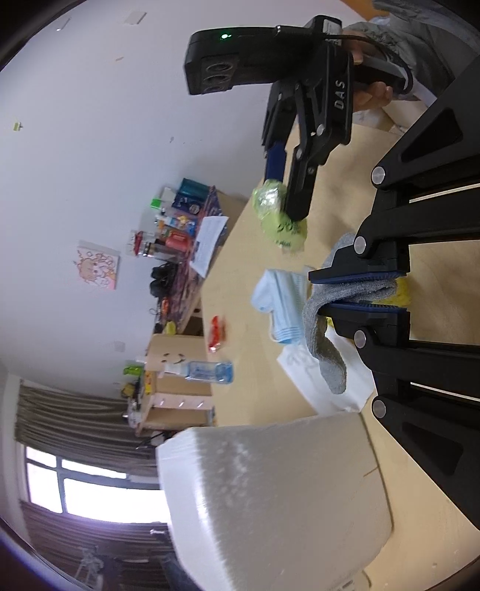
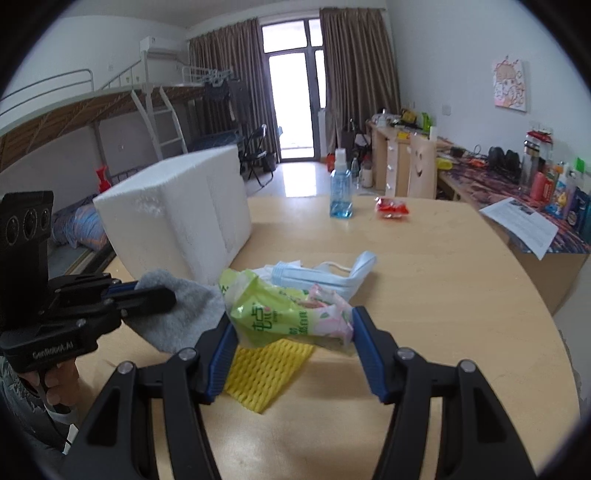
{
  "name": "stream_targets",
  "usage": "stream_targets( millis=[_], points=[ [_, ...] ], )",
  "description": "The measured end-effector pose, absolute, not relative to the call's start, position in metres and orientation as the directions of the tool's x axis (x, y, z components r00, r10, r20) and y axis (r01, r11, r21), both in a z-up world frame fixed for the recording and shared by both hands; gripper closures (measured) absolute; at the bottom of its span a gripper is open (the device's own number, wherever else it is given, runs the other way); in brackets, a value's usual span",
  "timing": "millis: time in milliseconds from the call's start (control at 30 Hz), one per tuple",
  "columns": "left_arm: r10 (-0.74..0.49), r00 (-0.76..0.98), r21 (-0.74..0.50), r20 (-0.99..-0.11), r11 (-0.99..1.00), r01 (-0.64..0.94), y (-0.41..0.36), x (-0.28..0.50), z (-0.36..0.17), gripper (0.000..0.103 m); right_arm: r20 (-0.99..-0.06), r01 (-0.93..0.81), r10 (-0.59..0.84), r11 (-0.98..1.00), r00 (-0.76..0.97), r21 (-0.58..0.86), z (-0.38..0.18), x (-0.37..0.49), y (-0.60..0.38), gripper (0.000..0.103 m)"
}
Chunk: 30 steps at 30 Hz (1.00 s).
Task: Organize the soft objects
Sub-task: 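Close the left gripper on the grey sock while the right gripper grasps the green wipe pack, then carry the grey sock and green wipe pack up over the white foam box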
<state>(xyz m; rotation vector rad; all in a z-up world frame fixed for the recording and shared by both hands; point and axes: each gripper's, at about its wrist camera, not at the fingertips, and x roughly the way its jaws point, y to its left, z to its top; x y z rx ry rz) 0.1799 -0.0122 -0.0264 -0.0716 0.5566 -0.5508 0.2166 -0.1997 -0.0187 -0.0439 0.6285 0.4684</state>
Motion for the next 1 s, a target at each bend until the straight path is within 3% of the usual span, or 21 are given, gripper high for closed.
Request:
stream_targets(
  millis=[1000],
  points=[
    [-0.341,0.894,0.01,-0.291,0.933,0.359,-0.027,0.082,0.047,0.093,-0.359,-0.486,0.488,0.868,0.796,0.101,0.023,0.132,-0.228,0.038]
  ],
)
